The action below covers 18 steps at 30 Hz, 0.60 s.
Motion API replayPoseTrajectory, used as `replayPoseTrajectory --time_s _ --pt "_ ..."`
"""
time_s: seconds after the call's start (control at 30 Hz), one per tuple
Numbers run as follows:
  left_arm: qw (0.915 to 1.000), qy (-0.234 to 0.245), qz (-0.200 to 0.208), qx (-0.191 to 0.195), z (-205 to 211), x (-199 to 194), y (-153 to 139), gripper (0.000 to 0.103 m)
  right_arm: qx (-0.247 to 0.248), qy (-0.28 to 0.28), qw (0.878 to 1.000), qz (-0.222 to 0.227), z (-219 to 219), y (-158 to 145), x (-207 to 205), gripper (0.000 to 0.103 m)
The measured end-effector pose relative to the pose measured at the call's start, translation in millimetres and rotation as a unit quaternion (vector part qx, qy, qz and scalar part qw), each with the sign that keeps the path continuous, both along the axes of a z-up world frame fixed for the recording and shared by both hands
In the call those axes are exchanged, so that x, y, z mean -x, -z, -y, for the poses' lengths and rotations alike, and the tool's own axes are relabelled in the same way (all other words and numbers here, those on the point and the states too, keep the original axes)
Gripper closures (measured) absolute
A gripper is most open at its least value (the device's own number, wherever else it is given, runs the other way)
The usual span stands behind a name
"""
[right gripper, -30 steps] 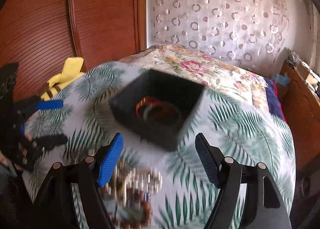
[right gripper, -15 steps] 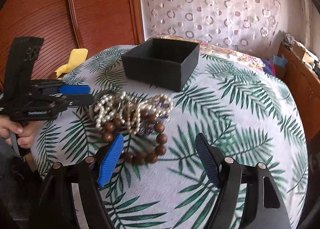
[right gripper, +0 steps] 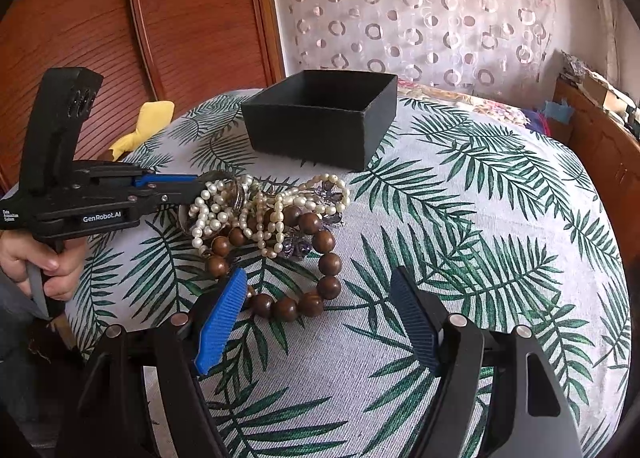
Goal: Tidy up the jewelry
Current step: 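Grasp the silver bangle with the left tool while the right tool grasps a pearl strand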
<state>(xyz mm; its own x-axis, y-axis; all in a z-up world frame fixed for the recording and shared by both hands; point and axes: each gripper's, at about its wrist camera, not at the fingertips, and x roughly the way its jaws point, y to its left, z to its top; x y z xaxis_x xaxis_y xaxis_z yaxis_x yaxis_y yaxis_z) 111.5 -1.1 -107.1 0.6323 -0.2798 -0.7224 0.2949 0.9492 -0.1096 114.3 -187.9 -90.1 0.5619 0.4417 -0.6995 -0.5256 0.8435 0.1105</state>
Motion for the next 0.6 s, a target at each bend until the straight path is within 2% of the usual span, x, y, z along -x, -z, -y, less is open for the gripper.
replayPoseTrajectory --time_s 0.17,0.43,0.6 --pt "0.9989 0.0 0.025 -0.04 5 9 -10 0.097 0.001 -0.001 1.0 0.001 0 0 0 0.027" --pt "0.998 -0.012 0.039 -0.048 -9 11 -26 0.097 0.01 0.002 1.0 0.006 -3 -1 1 0.027" --pt "0.9982 -0.02 0.037 -0.042 -17 11 -25 0.097 0.011 -0.032 0.999 0.012 -25 -7 6 0.027"
